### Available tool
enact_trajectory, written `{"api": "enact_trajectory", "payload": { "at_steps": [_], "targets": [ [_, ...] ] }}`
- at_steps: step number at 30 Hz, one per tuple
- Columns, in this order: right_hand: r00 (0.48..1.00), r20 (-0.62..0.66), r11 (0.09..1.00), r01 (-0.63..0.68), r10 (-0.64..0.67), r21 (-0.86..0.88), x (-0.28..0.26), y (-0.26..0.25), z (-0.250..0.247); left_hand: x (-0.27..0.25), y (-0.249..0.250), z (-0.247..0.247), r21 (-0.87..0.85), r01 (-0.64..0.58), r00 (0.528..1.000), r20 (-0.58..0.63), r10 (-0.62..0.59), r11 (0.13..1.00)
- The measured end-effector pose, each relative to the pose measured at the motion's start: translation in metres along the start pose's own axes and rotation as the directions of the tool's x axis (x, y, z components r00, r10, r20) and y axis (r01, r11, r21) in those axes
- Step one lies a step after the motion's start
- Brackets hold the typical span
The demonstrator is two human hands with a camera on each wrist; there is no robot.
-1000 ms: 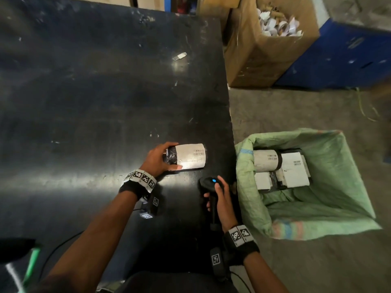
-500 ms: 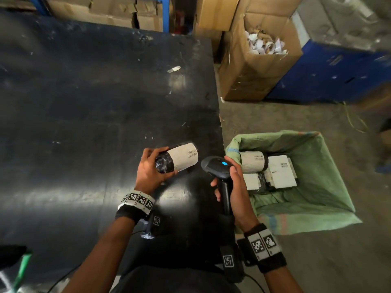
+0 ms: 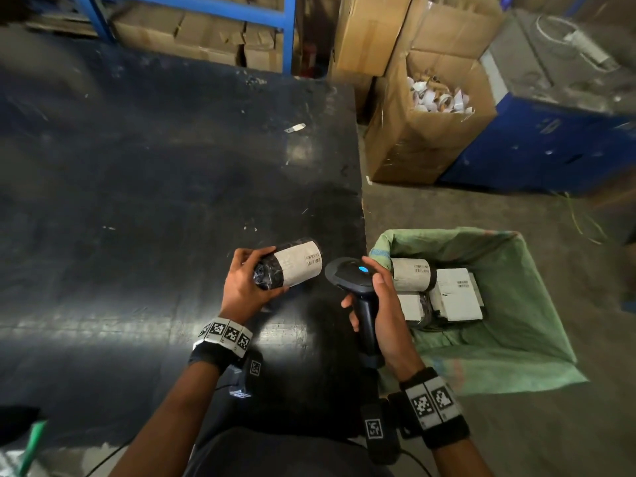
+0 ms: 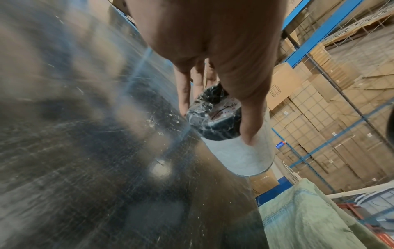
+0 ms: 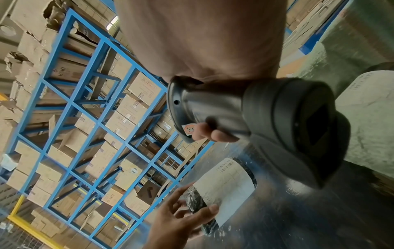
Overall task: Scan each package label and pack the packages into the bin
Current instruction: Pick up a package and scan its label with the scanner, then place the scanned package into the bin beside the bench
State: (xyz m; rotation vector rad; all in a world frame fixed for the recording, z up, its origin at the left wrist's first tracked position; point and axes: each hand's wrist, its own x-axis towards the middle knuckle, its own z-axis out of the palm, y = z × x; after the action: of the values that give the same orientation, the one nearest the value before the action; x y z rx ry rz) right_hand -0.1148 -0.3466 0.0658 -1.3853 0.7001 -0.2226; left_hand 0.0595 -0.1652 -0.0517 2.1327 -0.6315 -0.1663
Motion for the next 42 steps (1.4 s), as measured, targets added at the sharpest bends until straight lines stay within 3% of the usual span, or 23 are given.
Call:
{"api": "enact_trajectory", "payload": {
  "at_steps": [3, 6, 9, 12, 19, 22, 28, 32, 35, 39, 42],
  "targets": [
    [0.998, -0.005, 0.996, -0.064, 0.064, -0.058, 0.001, 0.007, 0.002, -0.002, -0.003, -0.003, -0.005, 0.01, 1.0, -0.01, -0.01, 1.0],
    [0.978, -0.033, 0.968, -0.208, 0.205, -0.141, 0.008, 0.029, 0.002, -0.006, -0.006, -0.01, -0.015, 0.021, 0.999, -0.024, -0.021, 1.0],
    [0.921, -0.071, 0.905, -0.388, 0.382, -0.172, 0.018, 0.056, 0.006, -0.011, -0.008, -0.022, -0.01, 0.028, 0.998, -0.048, -0.029, 1.0],
    [0.872, -0.095, 0.86, -0.49, 0.481, -0.144, 0.028, 0.079, 0.014, -0.017, -0.007, -0.036, 0.003, 0.043, 0.997, -0.067, -0.042, 0.999],
    [0.899, -0.107, 0.905, -0.419, 0.424, 0.067, 0.055, 0.106, 0.048, -0.027, -0.006, -0.06, 0.017, 0.068, 0.996, -0.066, -0.067, 0.998],
    [0.89, -0.116, 0.896, -0.444, 0.441, -0.002, 0.065, 0.121, 0.051, -0.028, -0.004, -0.066, 0.005, 0.065, 0.997, -0.05, -0.065, 0.998],
    [0.886, -0.086, 0.832, -0.458, 0.455, -0.314, 0.074, 0.133, 0.034, -0.021, 0.003, -0.067, -0.038, 0.063, 0.998, 0.011, -0.063, 0.997],
    [0.944, -0.045, 0.818, -0.306, 0.326, -0.487, 0.068, 0.102, 0.01, -0.014, 0.014, -0.065, -0.059, 0.048, 0.995, 0.086, -0.043, 0.997],
    [0.975, 0.122, 0.874, -0.108, 0.186, -0.474, 0.057, 0.067, -0.01, -0.008, 0.026, -0.063, -0.12, 0.051, 0.987, 0.157, -0.031, 0.992],
    [0.942, 0.336, 0.852, 0.175, 0.001, -0.493, 0.048, 0.018, -0.035, 0.0, 0.044, -0.052, -0.225, 0.08, 0.961, 0.276, -0.015, 0.971],
    [0.911, 0.401, 0.807, 0.308, -0.097, -0.504, 0.046, 0.002, -0.047, 0.005, 0.061, -0.042, -0.317, 0.102, 0.938, 0.345, 0.015, 0.943]
  ]
}}
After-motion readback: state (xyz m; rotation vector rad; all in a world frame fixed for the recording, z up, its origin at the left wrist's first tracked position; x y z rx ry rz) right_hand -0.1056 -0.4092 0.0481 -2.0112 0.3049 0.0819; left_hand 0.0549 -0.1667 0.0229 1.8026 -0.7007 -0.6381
